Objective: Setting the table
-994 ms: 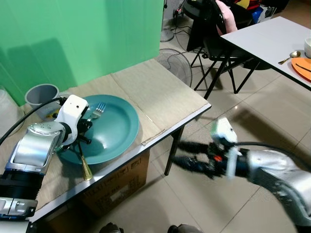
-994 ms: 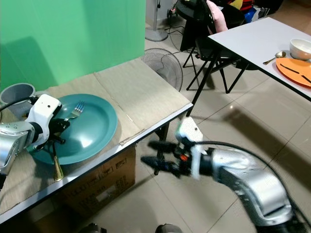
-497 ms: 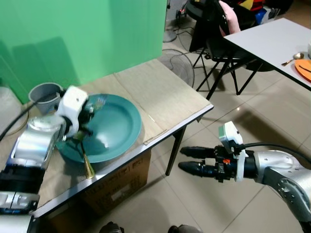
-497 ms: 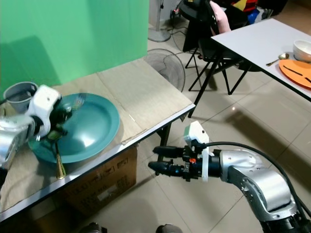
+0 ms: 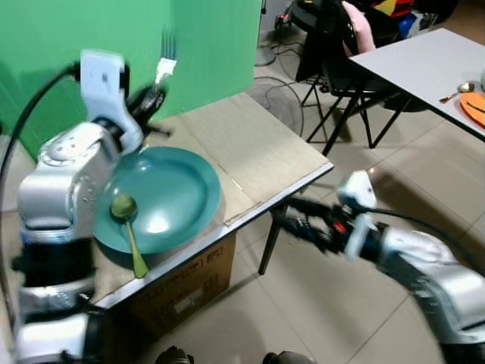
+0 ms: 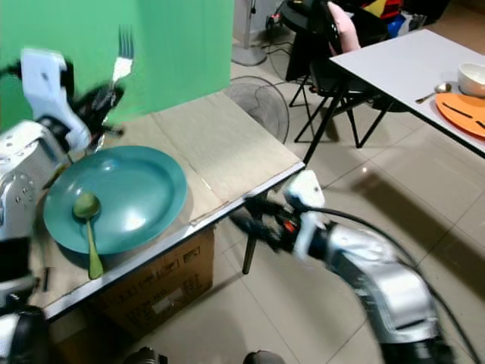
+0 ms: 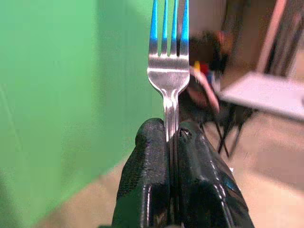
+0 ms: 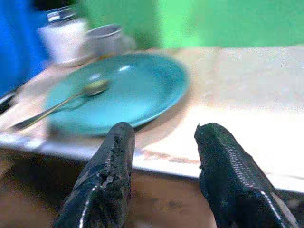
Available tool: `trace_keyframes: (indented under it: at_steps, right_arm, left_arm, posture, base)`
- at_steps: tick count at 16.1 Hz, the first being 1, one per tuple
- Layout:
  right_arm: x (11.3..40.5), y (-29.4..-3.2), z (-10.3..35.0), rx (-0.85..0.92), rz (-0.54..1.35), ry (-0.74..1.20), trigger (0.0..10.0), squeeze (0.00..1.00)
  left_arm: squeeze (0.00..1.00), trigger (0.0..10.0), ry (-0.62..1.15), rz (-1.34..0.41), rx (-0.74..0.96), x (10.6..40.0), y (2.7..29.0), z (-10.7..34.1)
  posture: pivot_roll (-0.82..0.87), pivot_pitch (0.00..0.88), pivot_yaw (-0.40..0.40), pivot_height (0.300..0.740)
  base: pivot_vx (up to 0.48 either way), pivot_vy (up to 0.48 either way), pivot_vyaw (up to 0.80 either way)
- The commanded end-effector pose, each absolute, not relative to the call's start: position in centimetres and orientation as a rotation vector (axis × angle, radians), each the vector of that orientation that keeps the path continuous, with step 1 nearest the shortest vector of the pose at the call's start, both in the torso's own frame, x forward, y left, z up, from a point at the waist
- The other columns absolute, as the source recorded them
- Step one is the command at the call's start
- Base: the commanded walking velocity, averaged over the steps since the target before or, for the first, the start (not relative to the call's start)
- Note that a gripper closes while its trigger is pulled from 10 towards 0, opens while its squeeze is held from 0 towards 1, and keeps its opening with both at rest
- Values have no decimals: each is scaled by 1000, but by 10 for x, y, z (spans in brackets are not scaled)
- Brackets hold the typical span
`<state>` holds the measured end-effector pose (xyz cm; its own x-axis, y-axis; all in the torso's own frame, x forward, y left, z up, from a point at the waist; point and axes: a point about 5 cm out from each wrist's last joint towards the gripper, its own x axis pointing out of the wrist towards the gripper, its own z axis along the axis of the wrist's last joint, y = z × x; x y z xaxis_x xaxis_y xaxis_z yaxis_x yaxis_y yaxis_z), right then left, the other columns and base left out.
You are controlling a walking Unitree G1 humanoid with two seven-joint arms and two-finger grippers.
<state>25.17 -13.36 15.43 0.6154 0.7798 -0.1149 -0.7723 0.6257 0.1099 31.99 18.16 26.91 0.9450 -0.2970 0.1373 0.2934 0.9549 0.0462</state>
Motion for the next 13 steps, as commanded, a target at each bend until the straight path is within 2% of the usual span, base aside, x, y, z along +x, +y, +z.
trace_keyframes:
  at_steps: [1, 3, 4, 5, 12, 13]
  right_arm:
    - [257, -132, 163, 30, 794, 95, 10000, 0]
    - [261, -129, 162, 19, 728, 90, 10000, 0]
    - [265, -130, 159, 21, 616, 100, 10000, 0]
    - [267, -131, 158, 20, 575, 96, 10000, 0]
    - [271, -139, 164, 12, 478, 61, 10000, 0]
    - [272, -141, 165, 17, 459, 51, 10000, 0]
  left_arm:
    - [0, 10000, -175, -251, 58, 307, 178, 267]
    - [0, 10000, -140, -218, 81, 300, 172, 256]
    - [0, 10000, -133, -193, 124, 291, 164, 244]
    - [0, 10000, -131, -169, 79, 282, 157, 235]
    - [0, 10000, -206, -99, 155, 261, 146, 234]
    - [0, 10000, -211, -98, 156, 259, 146, 234]
  posture:
    - [-30, 31, -29, 740]
    - [-28, 22, -32, 740]
    - [-28, 18, -35, 740]
    - [-28, 18, -35, 740]
    - [-46, 11, -47, 740]
    - [-45, 13, -45, 740]
  base:
    - [0, 0, 0]
    - [0, 0, 0]
    - [0, 0, -800]
    - [0, 0, -800]
    - [0, 0, -800]
    - [0, 0, 0]
